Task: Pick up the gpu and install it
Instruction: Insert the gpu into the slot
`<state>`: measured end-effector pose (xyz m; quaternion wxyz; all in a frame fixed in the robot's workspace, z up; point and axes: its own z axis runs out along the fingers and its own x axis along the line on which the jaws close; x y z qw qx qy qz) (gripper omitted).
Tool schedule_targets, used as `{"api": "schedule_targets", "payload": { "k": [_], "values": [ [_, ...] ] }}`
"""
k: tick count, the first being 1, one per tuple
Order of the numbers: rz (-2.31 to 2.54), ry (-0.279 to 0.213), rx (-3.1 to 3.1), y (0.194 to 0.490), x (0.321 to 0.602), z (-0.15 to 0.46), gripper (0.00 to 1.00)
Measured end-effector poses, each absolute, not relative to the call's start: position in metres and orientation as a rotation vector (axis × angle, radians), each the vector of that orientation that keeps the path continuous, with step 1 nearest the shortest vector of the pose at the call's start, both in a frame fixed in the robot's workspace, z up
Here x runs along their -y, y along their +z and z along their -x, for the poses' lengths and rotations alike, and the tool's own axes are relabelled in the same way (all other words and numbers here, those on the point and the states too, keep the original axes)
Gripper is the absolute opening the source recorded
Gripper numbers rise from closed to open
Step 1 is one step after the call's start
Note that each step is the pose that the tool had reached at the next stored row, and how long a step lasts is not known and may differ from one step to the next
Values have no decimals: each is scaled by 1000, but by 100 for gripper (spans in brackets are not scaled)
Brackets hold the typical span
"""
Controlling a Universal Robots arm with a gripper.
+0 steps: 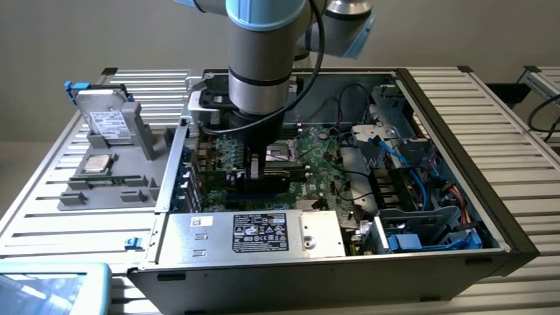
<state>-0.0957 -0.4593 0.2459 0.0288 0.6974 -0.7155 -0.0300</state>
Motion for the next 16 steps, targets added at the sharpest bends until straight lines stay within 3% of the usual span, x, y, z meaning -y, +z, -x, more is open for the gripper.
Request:
{"api": "schedule_targets", "payload": {
  "k": [16],
  "values": [
    [-2151,-92,2207,245,459,96,29]
  ]
}}
